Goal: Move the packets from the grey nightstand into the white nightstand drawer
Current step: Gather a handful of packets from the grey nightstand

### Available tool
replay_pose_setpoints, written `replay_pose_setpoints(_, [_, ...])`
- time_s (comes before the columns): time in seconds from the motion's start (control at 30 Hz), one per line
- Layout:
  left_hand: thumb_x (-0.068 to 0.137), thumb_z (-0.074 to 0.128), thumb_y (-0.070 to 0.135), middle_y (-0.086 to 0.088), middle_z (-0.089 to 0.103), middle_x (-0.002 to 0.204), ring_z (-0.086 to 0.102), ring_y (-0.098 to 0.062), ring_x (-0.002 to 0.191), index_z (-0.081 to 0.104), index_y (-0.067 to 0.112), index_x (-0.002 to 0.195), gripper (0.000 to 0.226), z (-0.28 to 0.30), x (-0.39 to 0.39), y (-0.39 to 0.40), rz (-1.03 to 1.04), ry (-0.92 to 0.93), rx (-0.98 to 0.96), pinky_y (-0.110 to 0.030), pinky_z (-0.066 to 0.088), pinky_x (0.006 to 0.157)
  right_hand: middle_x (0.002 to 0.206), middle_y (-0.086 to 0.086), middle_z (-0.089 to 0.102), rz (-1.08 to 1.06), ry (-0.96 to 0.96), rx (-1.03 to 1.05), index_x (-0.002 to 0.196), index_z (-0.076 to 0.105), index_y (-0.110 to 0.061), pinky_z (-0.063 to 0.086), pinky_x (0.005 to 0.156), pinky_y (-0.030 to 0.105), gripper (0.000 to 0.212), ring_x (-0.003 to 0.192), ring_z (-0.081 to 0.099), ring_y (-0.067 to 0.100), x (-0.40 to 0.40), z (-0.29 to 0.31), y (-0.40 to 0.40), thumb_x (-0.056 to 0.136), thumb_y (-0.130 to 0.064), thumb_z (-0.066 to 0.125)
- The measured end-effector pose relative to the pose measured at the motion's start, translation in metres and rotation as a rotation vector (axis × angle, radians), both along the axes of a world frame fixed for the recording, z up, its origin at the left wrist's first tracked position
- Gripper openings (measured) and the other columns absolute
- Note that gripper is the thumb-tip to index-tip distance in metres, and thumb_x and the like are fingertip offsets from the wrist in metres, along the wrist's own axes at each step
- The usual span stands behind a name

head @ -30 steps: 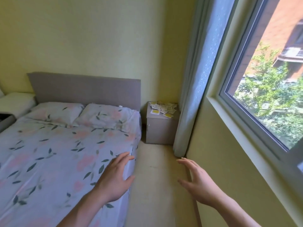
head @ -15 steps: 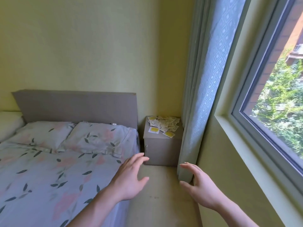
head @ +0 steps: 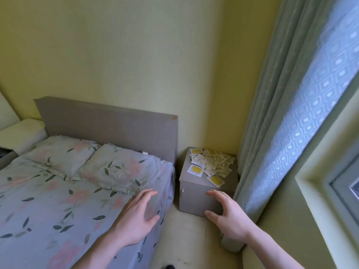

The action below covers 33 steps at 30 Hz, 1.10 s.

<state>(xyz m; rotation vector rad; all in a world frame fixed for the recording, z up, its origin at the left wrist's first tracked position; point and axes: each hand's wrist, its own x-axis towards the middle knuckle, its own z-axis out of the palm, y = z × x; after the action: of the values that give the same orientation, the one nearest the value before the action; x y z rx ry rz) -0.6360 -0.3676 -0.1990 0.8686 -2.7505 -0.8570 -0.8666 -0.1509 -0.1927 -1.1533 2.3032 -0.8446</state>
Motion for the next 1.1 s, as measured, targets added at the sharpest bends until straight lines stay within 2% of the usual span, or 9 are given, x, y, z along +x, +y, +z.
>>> replay_pose_setpoints(0.23, [0.095, 0.066, 0.039, 0.02, 0.029, 0.158, 0.033, -0.005, 0.144, 0.031, 0.034, 0.151, 0.066, -0.035, -0.111, -0.087, 0.011, 0.002, 0.055, -0.021, 0.027, 0.117, 0.139, -0.018, 0.05, -0.055, -0.035, 0.074, 0.142, 0.053, -0.031, 0.032, 0.114, 0.017, 0.06, 0.131, 0.047, 0.001, -0.1, -0.035, -0.063, 0.086, -0.033, 0.076])
replay_pose_setpoints(0.4, [0.093, 0.068, 0.036, 0.014, 0.038, 0.154, 0.04, -0.009, 0.141, 0.04, 0.028, 0.149, 0.064, -0.056, -0.209, -0.138, -0.1, -0.05, 0.036, -0.019, 0.03, 0.113, 0.134, -0.013, 0.054, -0.158, -0.059, 0.135, 0.14, 0.055, -0.029, 0.029, 0.101, 0.006, 0.057, 0.125, 0.05, 0.002, -0.174, -0.06, -0.087, 0.087, -0.029, 0.076])
replay_pose_setpoints(0.47, [0.091, 0.069, 0.036, 0.014, 0.04, 0.153, 0.041, -0.009, 0.14, 0.042, 0.028, 0.147, 0.063, -0.065, -0.246, -0.154, -0.128, -0.093, 0.061, -0.02, 0.031, 0.112, 0.131, -0.012, 0.054, -0.2, -0.096, 0.159, 0.139, 0.054, -0.03, 0.028, 0.098, 0.006, 0.055, 0.119, 0.047, -0.001, -0.2, -0.07, -0.096, 0.089, -0.028, 0.075])
replay_pose_setpoints(0.57, [0.089, 0.07, 0.038, 0.014, 0.041, 0.149, 0.042, -0.009, 0.139, 0.044, 0.029, 0.145, 0.062, -0.083, -0.302, -0.175, -0.168, -0.146, 0.114, -0.02, 0.032, 0.113, 0.131, -0.013, 0.054, -0.242, -0.142, 0.185, 0.139, 0.054, -0.031, 0.031, 0.101, 0.01, 0.056, 0.119, 0.046, -0.001, -0.236, -0.086, -0.112, 0.088, -0.03, 0.075])
replay_pose_setpoints(0.67, [0.088, 0.067, 0.041, 0.015, 0.039, 0.149, 0.043, -0.01, 0.137, 0.043, 0.031, 0.145, 0.063, -0.109, -0.356, -0.191, -0.191, -0.215, 0.156, -0.024, 0.036, 0.112, 0.13, -0.011, 0.056, -0.284, -0.213, 0.199, 0.137, 0.057, -0.028, 0.037, 0.107, 0.018, 0.056, 0.124, 0.053, 0.007, -0.283, -0.114, -0.135, 0.084, -0.03, 0.075])
replay_pose_setpoints(0.8, [0.085, 0.069, 0.044, 0.011, 0.042, 0.145, 0.046, -0.013, 0.134, 0.045, 0.028, 0.144, 0.066, -0.145, -0.42, -0.213, -0.164, -0.311, 0.184, -0.028, 0.038, 0.113, 0.133, -0.008, 0.051, -0.268, -0.269, 0.272, 0.141, 0.051, -0.027, 0.036, 0.106, 0.019, 0.058, 0.13, 0.05, 0.013, -0.349, -0.148, -0.17, 0.087, -0.028, 0.073])
replay_pose_setpoints(0.87, [0.084, 0.07, 0.041, 0.009, 0.044, 0.143, 0.048, -0.014, 0.132, 0.047, 0.026, 0.143, 0.065, -0.157, -0.446, -0.223, -0.123, -0.35, 0.208, -0.028, 0.039, 0.112, 0.134, -0.004, 0.053, -0.287, -0.3, 0.295, 0.141, 0.052, -0.024, 0.036, 0.102, 0.017, 0.058, 0.129, 0.052, 0.014, -0.382, -0.165, -0.187, 0.087, -0.026, 0.075])
replay_pose_setpoints(1.0, [0.081, 0.068, 0.038, 0.006, 0.048, 0.137, 0.054, -0.017, 0.124, 0.052, 0.023, 0.138, 0.061, -0.18, -0.492, -0.25, -0.091, -0.426, 0.206, -0.028, 0.044, 0.105, 0.133, 0.005, 0.058, -0.319, -0.322, 0.345, 0.133, 0.059, -0.017, 0.032, 0.083, 0.013, 0.05, 0.123, 0.057, 0.019, -0.44, -0.203, -0.218, 0.086, -0.018, 0.076])
replay_pose_setpoints(1.1, [0.079, 0.065, 0.036, 0.005, 0.048, 0.136, 0.054, -0.02, 0.123, 0.054, 0.023, 0.135, 0.059, -0.208, -0.52, -0.271, -0.059, -0.445, 0.204, -0.031, 0.044, 0.105, 0.134, 0.002, 0.056, -0.346, -0.338, 0.385, 0.134, 0.058, -0.018, 0.037, 0.088, 0.019, 0.05, 0.126, 0.056, 0.02, -0.474, -0.229, -0.239, 0.086, -0.017, 0.071])
